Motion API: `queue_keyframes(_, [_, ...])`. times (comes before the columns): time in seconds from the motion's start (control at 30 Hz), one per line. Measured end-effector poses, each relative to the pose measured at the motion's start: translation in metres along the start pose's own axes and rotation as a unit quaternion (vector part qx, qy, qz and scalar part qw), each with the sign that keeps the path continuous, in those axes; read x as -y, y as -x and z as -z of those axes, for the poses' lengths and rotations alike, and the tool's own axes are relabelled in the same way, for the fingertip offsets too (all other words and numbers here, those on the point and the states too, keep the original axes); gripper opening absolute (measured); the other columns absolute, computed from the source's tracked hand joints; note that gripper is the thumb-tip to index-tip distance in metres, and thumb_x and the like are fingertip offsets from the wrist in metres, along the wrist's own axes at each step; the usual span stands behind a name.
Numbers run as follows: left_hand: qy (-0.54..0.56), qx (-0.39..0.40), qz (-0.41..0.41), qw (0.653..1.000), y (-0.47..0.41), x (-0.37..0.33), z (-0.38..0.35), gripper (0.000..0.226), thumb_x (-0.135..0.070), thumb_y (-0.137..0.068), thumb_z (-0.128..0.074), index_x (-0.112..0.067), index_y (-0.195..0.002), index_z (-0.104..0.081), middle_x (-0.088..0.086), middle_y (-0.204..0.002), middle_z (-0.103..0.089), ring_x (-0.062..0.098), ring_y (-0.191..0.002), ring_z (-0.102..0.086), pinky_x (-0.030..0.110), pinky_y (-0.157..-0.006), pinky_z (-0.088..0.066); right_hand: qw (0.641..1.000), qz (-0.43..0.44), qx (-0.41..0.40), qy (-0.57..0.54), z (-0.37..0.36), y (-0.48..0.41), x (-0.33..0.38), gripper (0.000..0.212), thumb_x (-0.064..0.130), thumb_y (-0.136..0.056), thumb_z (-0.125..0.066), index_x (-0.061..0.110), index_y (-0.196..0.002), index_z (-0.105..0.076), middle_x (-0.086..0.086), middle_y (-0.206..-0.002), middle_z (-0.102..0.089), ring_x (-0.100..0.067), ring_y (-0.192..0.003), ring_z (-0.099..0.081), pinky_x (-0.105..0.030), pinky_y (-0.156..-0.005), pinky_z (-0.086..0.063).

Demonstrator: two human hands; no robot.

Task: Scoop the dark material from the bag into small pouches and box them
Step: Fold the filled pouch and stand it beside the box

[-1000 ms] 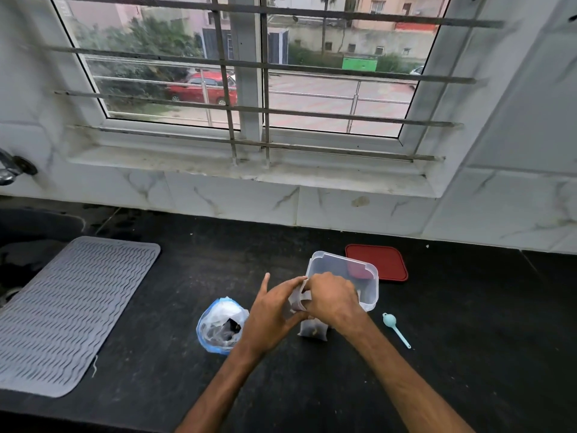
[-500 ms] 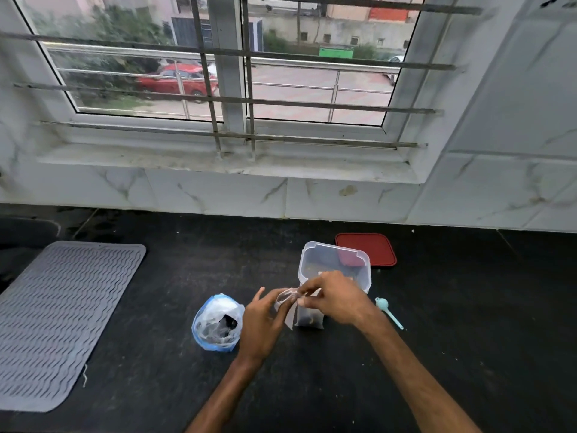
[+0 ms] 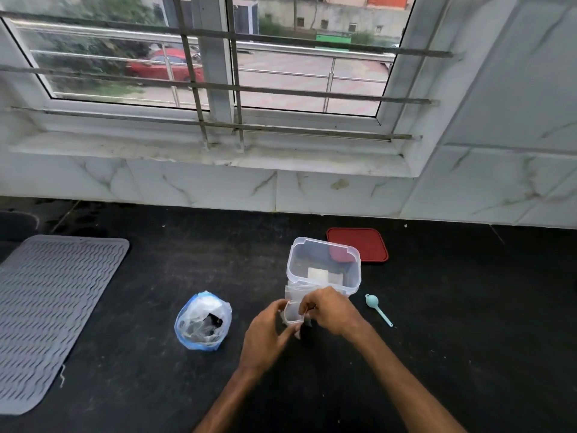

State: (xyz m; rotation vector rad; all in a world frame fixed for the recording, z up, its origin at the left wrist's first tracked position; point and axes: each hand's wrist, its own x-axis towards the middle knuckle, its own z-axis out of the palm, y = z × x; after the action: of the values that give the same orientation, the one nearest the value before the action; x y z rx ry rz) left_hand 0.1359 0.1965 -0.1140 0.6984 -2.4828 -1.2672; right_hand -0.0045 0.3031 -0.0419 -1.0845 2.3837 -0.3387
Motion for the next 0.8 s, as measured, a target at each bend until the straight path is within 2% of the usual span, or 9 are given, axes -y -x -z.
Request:
queue_keyframes(0.17, [-0.017, -0.006, 0.067, 0.998, 0.0, 0.001, -0.02, 0.054, -0.056, -0.081, -0.069, -0.039, -0.128, -0.05, -0.021, -0.123, -0.062, -0.004, -0.111, -0.058, 0.023, -0.094, -0.052, 0.999, 0.022, 0.028, 0.028, -0.007, -0.012, -0.013, 0.028, 0.004, -0.086, -0.067, 0.02, -0.108, -0.072, -0.003, -0.107, -0.071, -0.015, -0.091, -0.066, -0.027, -0.081, -0.056])
queue_keyframes(0.3, [-0.028, -0.031, 0.102, 0.994, -0.002, -0.004, -0.031, 0.054, -0.054, -0.081, -0.069, -0.036, -0.128, -0.048, -0.019, -0.123, -0.06, -0.001, -0.11, -0.058, 0.025, -0.092, -0.054, 0.998, 0.049, 0.019, 0.036, -0.008, -0.019, -0.022, 0.039, -0.002, -0.085, -0.063, 0.015, -0.119, -0.068, -0.007, -0.114, -0.068, -0.019, -0.094, -0.064, -0.027, -0.08, -0.054])
queue_keyframes(0.47, [-0.026, -0.038, 0.145, 0.988, -0.003, -0.014, -0.04, 0.064, -0.051, -0.074, -0.075, -0.033, -0.128, -0.045, -0.015, -0.126, -0.058, 0.003, -0.111, -0.057, 0.027, -0.092, -0.053, 0.997, 0.069, 0.003, 0.034, -0.005, -0.026, -0.026, 0.042, -0.003, -0.085, -0.065, 0.019, -0.121, -0.068, -0.007, -0.12, -0.067, -0.023, -0.105, -0.065, -0.036, -0.092, -0.055])
queue_keyframes(0.6, [-0.039, -0.038, 0.158, 0.986, -0.004, -0.017, -0.043, 0.074, -0.05, -0.073, -0.077, -0.029, -0.133, -0.04, -0.009, -0.133, -0.054, 0.007, -0.117, -0.054, 0.026, -0.093, -0.05, 0.997, 0.08, -0.014, 0.016, -0.002, -0.028, -0.032, 0.042, -0.005, -0.085, -0.062, 0.022, -0.116, -0.07, -0.007, -0.116, -0.069, -0.021, -0.102, -0.067, -0.037, -0.089, -0.056])
queue_keyframes(0.73, [-0.058, -0.046, 0.164, 0.984, -0.007, -0.02, -0.038, 0.092, -0.062, -0.073, -0.073, -0.022, -0.145, -0.03, -0.002, -0.147, -0.044, 0.013, -0.132, -0.046, 0.034, -0.104, -0.047, 0.995, 0.091, -0.03, -0.004, 0.0, -0.029, -0.04, 0.042, -0.007, -0.087, -0.061, 0.024, -0.114, -0.071, -0.006, -0.112, -0.071, -0.015, -0.099, -0.069, -0.032, -0.086, -0.058])
queue_keyframes(0.8, [-0.067, -0.062, 0.158, 0.983, -0.008, -0.026, -0.033, 0.094, -0.067, -0.076, -0.067, -0.022, -0.148, -0.027, -0.001, -0.151, -0.04, 0.014, -0.135, -0.043, 0.037, -0.106, -0.045, 0.995, 0.096, -0.032, -0.02, 0.002, -0.029, -0.044, 0.041, -0.006, -0.088, -0.06, 0.024, -0.114, -0.07, -0.007, -0.112, -0.071, -0.014, -0.099, -0.069, -0.032, -0.085, -0.059])
